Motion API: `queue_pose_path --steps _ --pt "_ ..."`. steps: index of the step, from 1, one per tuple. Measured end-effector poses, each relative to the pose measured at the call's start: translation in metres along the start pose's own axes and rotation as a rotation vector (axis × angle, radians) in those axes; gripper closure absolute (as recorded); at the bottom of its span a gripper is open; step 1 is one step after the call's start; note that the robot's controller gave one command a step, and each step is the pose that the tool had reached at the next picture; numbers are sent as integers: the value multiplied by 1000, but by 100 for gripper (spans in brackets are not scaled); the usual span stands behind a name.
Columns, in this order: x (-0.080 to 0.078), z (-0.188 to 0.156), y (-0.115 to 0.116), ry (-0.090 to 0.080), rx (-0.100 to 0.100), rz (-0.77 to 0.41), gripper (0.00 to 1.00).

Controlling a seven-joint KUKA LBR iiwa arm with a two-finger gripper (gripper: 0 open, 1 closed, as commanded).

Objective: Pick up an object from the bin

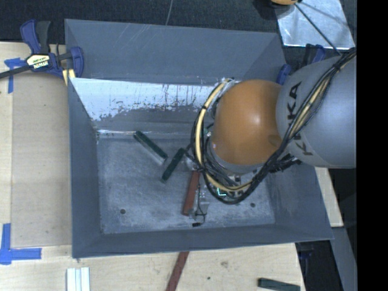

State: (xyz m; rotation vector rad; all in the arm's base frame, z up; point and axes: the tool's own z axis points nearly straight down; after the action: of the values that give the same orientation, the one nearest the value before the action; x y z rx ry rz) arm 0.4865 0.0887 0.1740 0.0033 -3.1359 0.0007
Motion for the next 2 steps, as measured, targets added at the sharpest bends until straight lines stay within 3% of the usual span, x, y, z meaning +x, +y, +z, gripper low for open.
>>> queue_pose_path --steps 1,2 --pt "-2 -4 0 -8 -1 3 0" --pt "-17 41 -14 -16 0 -181 0"
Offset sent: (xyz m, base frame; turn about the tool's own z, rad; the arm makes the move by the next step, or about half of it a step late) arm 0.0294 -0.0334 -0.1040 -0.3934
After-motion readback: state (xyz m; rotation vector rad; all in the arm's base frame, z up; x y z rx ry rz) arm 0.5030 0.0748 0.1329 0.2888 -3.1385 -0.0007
